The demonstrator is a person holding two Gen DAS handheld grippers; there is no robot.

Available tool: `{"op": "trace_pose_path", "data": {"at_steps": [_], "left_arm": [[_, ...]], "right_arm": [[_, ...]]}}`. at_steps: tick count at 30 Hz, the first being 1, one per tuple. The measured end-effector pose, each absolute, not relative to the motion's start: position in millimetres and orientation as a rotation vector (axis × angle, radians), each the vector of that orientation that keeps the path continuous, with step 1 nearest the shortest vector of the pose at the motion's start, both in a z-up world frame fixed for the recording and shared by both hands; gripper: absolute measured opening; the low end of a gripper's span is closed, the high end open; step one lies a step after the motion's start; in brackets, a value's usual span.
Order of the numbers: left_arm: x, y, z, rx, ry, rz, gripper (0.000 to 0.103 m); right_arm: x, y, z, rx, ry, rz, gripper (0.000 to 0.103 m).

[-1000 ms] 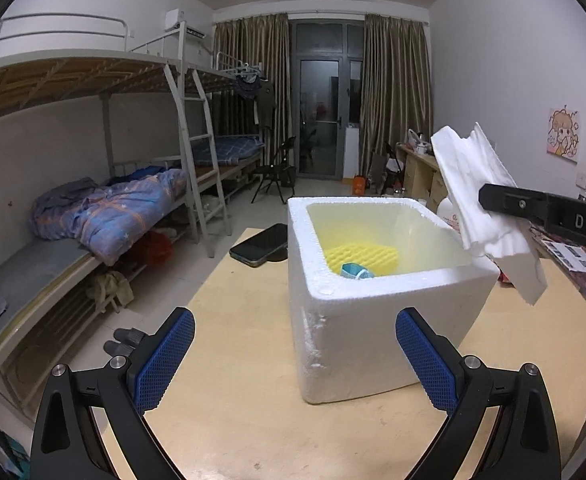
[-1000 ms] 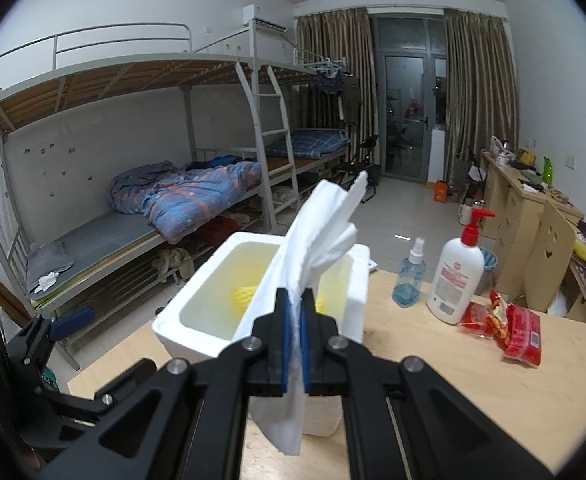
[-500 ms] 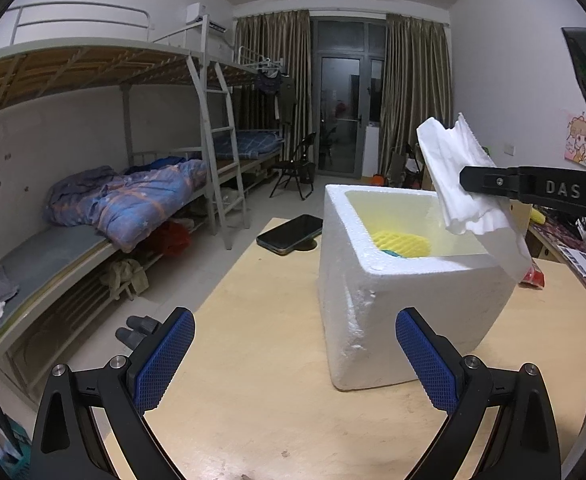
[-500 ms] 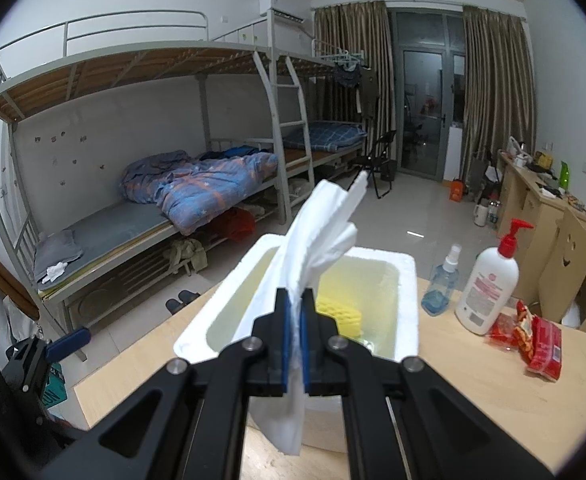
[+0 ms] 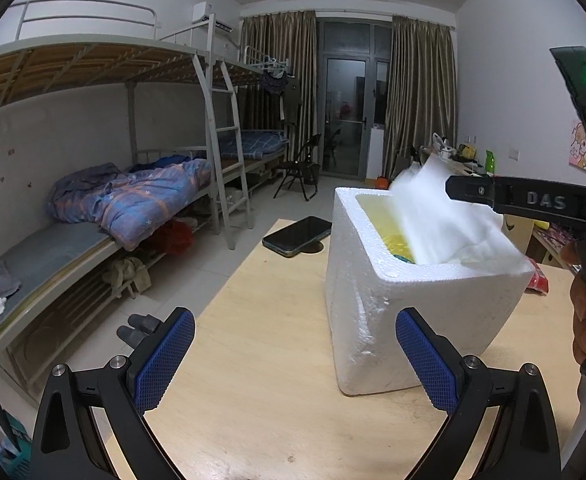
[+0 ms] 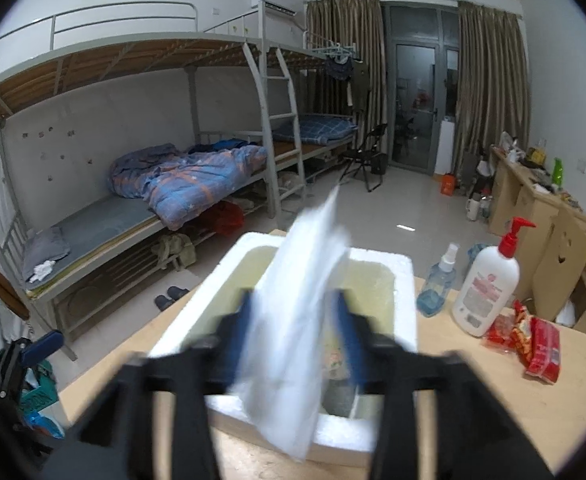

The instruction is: Organize soft objects

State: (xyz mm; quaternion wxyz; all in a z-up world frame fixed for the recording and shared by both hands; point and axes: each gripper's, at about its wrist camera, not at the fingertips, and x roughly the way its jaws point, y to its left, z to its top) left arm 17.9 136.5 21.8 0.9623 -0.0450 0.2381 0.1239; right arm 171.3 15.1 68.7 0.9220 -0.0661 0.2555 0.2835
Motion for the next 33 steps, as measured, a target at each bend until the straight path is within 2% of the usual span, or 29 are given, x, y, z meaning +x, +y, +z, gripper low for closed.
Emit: {"op": "trace_pose_path", "data": {"at_steps": [1, 4, 5, 12, 33], "left_arm": [[18, 137, 22, -0.091, 0.483, 0.249, 0.101], [18, 138, 21, -0.088, 0.484, 0.253, 0.101], [19, 138, 21, -0.087, 0.485, 0.25, 0.101], [17, 131, 22, -0.077, 0.476, 0.237, 0.101], [3, 69, 37, -0.037, 0.449, 0.108, 0.101]], "right_arm": [[170, 13, 70, -0.131, 0.51, 0.573, 0.086], [165, 4, 75, -0.097, 0.475, 0.566, 0.102], [164, -2, 76, -0.081, 0.474, 0.562, 0.103], [165, -17, 75, -0.032, 0.51, 0.558, 0.103], [109, -84, 87, -0.057, 0.43, 0.45, 0.103]]}}
